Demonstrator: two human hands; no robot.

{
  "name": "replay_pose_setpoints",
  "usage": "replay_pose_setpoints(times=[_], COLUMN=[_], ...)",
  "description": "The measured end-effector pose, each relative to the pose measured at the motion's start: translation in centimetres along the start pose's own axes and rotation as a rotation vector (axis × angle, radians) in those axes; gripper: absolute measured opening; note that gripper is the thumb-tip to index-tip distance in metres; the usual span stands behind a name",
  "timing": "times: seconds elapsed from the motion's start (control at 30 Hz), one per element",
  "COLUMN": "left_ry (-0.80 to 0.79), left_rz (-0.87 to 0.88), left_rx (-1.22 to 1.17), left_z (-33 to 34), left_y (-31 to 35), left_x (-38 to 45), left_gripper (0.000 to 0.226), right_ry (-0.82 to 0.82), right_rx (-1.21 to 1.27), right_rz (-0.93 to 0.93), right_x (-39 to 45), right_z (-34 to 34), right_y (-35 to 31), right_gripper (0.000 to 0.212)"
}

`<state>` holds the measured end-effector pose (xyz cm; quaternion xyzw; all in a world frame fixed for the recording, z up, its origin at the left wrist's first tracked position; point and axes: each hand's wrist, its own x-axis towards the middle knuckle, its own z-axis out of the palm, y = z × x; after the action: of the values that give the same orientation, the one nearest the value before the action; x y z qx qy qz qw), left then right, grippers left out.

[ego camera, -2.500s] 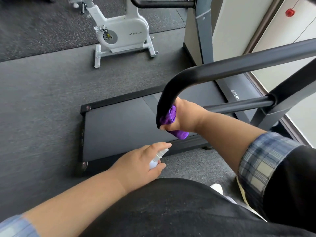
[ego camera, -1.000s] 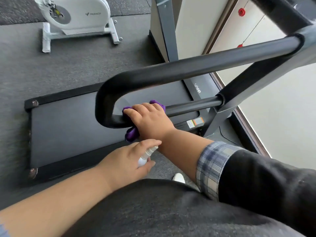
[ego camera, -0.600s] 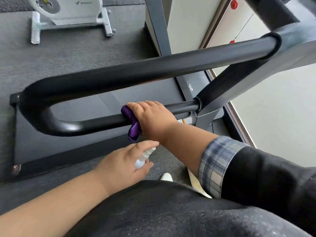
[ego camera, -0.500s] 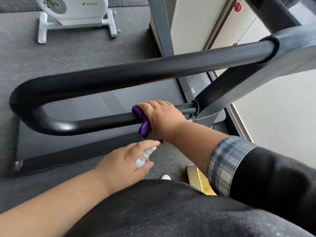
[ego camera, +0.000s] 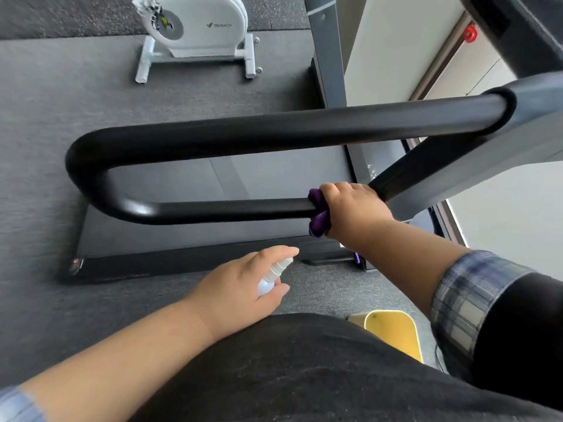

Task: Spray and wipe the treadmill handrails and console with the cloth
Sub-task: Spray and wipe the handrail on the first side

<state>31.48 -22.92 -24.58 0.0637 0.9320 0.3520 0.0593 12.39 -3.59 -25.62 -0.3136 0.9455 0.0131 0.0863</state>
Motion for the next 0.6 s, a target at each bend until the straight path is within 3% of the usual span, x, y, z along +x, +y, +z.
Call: replay_pose_setpoints(times=[0.23,0.4,0.5,0.6], left_ry=[0.064,0.107,0.120,0.152], left_rz=[-0.116,-0.078,-0.046,-0.043], left_rx=[-0.024,0.000,0.012,0.021], left_z=[-1.7,-3.7,-5.7,-7.8], left_y=[-2.2,-3.9,-5.5,-7.6], left_x=[-3.3,-5.1,-6.7,-8.8], left_gripper=[0.055,0.056,0.057,0.055], right_ry=[-0.001,0.007,0.046,0.077], right_rx=[0.067,0.205,0.440,0.892], right_rz=[-0.022,-0.153,-0.182,-0.199], right_x=[1.1,3.4,4.8,5.9], right_z=[0.0,-1.1,-2.0,-3.0], right_y=[-2.6,-12.1,-18.4,-24.3], right_gripper=[0.055,0.055,0.057,0.057])
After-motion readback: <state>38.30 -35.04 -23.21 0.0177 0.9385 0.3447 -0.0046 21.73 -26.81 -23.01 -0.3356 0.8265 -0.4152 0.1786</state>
